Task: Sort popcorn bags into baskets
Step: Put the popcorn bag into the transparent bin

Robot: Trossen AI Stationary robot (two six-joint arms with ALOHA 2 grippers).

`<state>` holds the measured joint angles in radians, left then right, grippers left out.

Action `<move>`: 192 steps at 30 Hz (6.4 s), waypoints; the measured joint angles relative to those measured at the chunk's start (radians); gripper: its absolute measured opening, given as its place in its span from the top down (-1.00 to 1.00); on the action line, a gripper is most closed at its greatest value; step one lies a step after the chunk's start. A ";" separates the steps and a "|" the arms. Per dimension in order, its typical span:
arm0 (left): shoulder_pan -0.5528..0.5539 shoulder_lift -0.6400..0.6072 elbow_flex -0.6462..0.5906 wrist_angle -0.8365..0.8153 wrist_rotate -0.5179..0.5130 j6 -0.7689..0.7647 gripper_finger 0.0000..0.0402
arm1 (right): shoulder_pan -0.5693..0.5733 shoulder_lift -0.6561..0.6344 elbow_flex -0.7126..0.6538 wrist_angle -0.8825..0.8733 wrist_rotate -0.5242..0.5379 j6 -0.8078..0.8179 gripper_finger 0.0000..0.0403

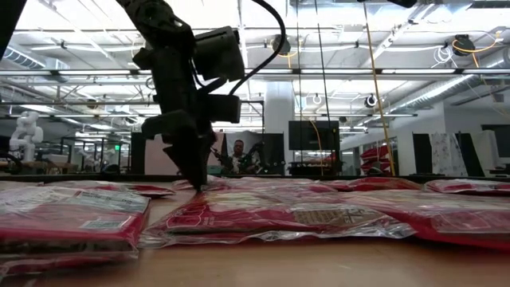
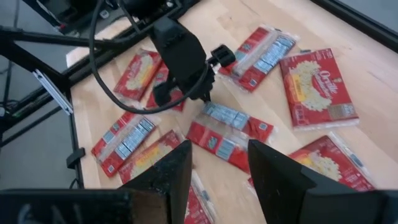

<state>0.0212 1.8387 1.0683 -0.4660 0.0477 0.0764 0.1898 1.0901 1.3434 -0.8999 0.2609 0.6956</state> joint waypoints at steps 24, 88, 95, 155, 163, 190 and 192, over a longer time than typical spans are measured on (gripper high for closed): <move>-0.009 -0.209 0.008 0.091 0.033 -0.311 1.00 | 0.000 0.201 -0.002 0.145 -0.057 -0.031 0.25; 0.052 -0.214 0.006 0.494 0.113 -0.948 0.61 | 0.031 0.256 -0.473 0.657 0.076 -0.245 0.96; 0.025 -0.246 0.007 0.507 0.027 -0.906 -0.15 | 0.031 0.222 -0.473 0.626 0.017 -0.199 0.91; -0.108 -0.386 0.007 0.298 -0.071 -1.044 -0.17 | 0.422 -0.298 -0.357 -0.127 -0.663 0.969 0.96; -0.121 -0.386 0.007 0.298 -0.075 -1.033 -0.17 | 0.474 -0.297 -0.539 0.081 -0.664 1.098 0.96; -0.175 -0.386 0.007 0.298 -0.038 -0.935 -0.17 | 0.526 -0.290 -0.741 0.297 -0.624 1.335 0.94; -0.175 -0.386 0.007 0.298 -0.038 -0.933 -0.17 | 0.526 -0.291 -0.741 0.285 -0.609 1.336 0.90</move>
<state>-0.1539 1.4528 1.0752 -0.1680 0.0097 -0.8570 0.7155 0.7994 0.6025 -0.6150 -0.3481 2.0316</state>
